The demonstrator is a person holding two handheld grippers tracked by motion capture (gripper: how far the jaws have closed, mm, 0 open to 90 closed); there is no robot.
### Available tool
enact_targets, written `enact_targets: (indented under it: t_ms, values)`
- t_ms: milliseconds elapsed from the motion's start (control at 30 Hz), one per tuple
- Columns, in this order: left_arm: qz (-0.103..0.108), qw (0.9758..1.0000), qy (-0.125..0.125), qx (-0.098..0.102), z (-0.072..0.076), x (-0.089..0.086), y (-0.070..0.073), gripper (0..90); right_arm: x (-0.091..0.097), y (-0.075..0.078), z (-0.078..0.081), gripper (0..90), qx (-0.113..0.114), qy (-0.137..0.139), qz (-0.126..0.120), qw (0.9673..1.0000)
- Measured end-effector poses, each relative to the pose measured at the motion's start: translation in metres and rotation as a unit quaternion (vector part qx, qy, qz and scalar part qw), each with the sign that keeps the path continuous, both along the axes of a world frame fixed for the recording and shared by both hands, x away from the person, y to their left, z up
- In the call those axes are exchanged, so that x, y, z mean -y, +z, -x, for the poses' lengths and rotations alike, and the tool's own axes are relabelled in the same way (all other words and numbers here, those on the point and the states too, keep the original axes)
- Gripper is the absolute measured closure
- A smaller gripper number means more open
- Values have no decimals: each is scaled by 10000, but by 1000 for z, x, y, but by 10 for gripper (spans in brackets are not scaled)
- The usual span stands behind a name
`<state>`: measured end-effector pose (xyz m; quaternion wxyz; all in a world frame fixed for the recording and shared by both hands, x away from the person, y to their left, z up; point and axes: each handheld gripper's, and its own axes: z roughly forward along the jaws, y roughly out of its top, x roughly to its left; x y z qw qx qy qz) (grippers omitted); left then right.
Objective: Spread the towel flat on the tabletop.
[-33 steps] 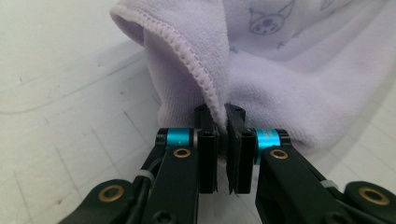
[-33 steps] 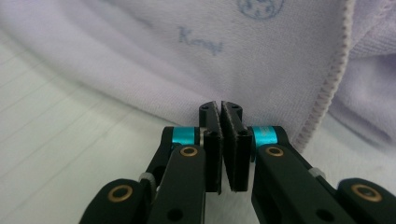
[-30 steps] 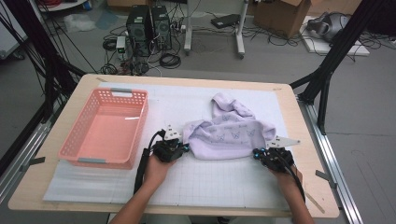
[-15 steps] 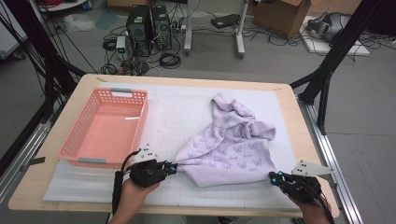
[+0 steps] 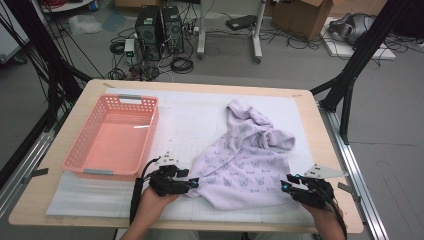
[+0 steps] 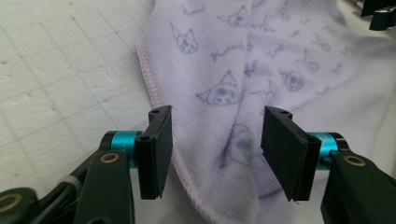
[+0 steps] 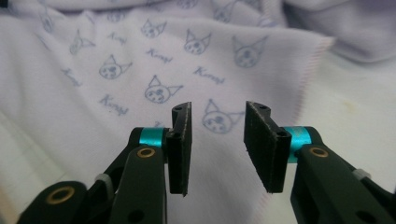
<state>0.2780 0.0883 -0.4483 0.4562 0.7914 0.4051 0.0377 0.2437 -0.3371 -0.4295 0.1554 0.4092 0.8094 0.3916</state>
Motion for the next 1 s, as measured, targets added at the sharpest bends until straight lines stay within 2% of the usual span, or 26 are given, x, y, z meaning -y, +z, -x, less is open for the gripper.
enact_targets:
  t_ms: [33,67,100,133,167,200,267,300,367,400,433,467,500,567,600,633,667,700,733,833,867,933,1000]
  values:
    - [-12,10000,-2,47,-1,1,0,612,-12,-6,-9,563,-21,177,102,9998]
    - [9,9999,-88,-64,-3,1,0,612,-12,-6,-9,563,-21,177,102,9998]
    - [-18,9999,-132,-102,-5,3,-1,739,-24,-10,-19,558,-28,336,305,9990]
    - [-22,9999,-108,-63,-6,5,-1,791,-24,-10,-19,558,-28,336,305,9990]
    - [33,9999,-98,-48,-8,5,-1,803,-33,-15,-29,601,-52,467,468,9978]
    - [76,9999,-61,-31,-11,5,-1,812,-35,-14,-33,683,-8,507,428,9978]
    - [207,9998,73,37,-16,3,1,820,-38,-14,-40,878,-81,644,388,9971]
    - [249,9996,145,68,-19,2,2,820,-39,-14,-44,885,-99,688,394,9968]
    - [465,9978,431,208,-24,0,4,820,-39,-13,-47,887,-78,662,390,9970]
    - [514,9970,538,213,-28,0,5,819,-37,-12,-55,888,111,434,456,9980]
    - [448,9967,614,293,-32,0,7,819,-37,-12,-55,888,111,434,456,9980]
    - [387,9962,668,391,-36,2,8,819,-35,-11,-59,889,192,271,408,9986]
    - [417,9944,788,570,-44,6,9,816,-34,-8,-67,888,436,-8,399,9983]
    - [370,9942,830,579,-48,9,9,810,-36,-5,-73,888,739,-273,599,9951]
    - [170,9935,886,688,-57,17,10,796,-37,-5,-76,888,876,-442,746,9924]
    - [170,9935,886,688,-57,17,10,762,-38,-4,-79,888,978,-599,843,9898]
    - [163,9916,1062,716,-62,23,10,705,-39,-4,-82,888,1039,-742,967,9871]
    - [163,9916,1062,716,-62,23,10,635,-39,-5,-84,888,1045,-811,1011,9860]
    - [255,9911,1137,648,-62,23,11,581,-39,-6,-86,885,957,-851,979,9869]
    - [180,9918,1029,732,-57,21,15,481,-38,-6,-85,851,878,-855,914,9882]
    - [148,9924,964,747,-54,19,17,458,-35,-3,-80,769,976,-845,841,9881]
    - [175,9931,827,808,-45,15,23,449,-29,1,-73,701,958,-825,628,9900]
    - [371,9920,765,931,-33,9,27,467,-21,5,-65,668,983,-849,439,9905]
